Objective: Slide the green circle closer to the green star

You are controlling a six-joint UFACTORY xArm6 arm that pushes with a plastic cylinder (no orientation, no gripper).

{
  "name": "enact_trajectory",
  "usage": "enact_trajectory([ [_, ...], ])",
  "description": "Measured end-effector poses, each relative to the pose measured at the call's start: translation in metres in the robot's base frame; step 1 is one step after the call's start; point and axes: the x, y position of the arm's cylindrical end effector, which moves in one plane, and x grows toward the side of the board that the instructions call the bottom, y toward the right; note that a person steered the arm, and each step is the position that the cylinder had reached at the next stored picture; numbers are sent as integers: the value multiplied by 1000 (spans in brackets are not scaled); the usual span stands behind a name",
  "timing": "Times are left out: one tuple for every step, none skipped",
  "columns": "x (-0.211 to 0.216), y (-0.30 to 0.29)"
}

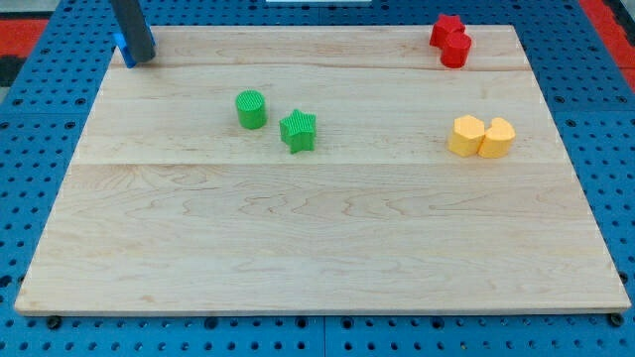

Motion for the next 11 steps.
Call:
enact_trajectory([
  [28, 8],
  [60, 32],
  [93, 53],
  [113, 73],
  [108, 75],
  [91, 75],
  [83, 95],
  [83, 130],
  [83, 157],
  [90, 165],
  [101, 168],
])
